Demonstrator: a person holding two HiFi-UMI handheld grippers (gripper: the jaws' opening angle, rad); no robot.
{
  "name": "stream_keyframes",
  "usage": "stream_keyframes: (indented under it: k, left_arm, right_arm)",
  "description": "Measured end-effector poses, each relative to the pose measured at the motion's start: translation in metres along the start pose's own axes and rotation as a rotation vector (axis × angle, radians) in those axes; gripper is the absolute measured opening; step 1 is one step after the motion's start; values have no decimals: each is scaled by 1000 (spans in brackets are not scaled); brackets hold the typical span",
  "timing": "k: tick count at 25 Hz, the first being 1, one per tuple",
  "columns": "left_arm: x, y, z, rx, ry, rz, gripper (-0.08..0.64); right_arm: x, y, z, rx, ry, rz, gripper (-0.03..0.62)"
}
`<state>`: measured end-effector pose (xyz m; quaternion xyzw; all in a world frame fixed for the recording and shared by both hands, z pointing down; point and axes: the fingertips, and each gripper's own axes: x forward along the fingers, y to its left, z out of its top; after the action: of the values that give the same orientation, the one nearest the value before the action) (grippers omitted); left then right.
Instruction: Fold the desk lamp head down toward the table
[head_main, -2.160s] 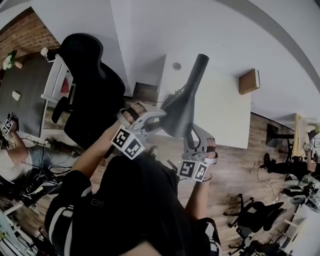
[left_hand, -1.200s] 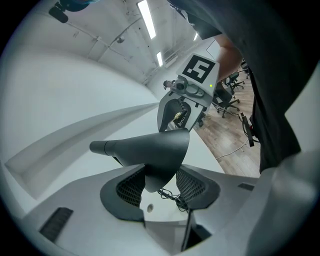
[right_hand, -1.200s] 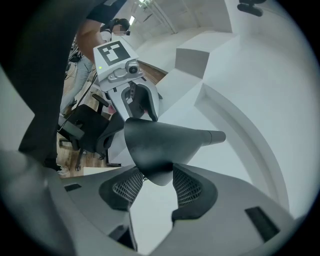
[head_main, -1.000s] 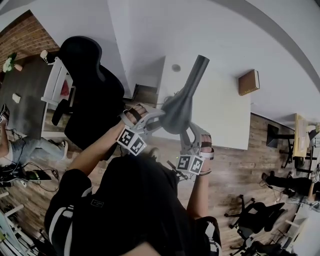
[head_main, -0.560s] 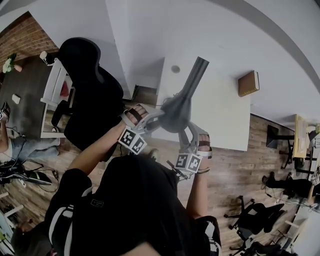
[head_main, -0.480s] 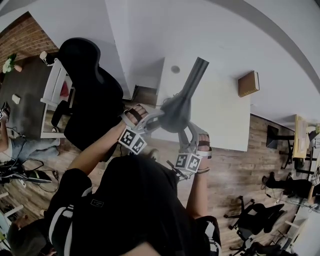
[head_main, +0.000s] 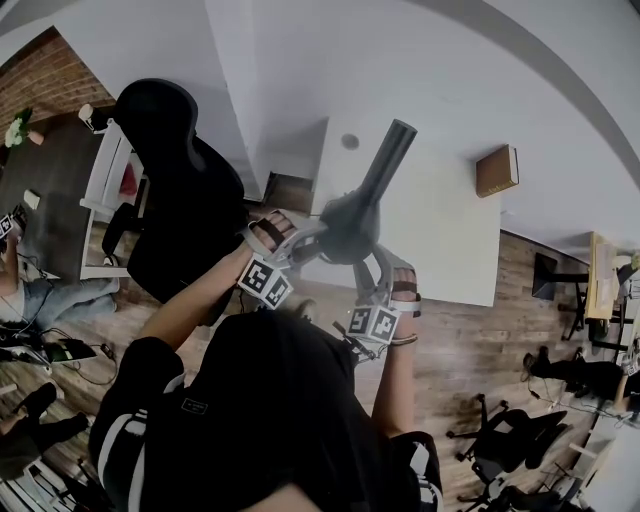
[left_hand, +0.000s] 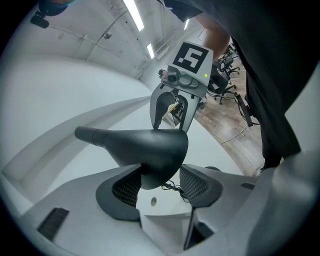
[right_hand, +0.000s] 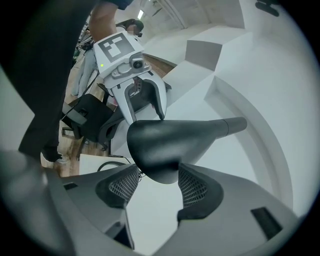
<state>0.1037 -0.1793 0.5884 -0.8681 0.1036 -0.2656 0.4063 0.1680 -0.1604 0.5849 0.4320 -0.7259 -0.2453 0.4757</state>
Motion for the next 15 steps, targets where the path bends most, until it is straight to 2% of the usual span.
stream_keyframes:
  k: [15]
  left_arm:
    - [15,-4,-10,-9,14,18,261]
  right_arm:
    - [14,3,-11,-4,-8,8,272]
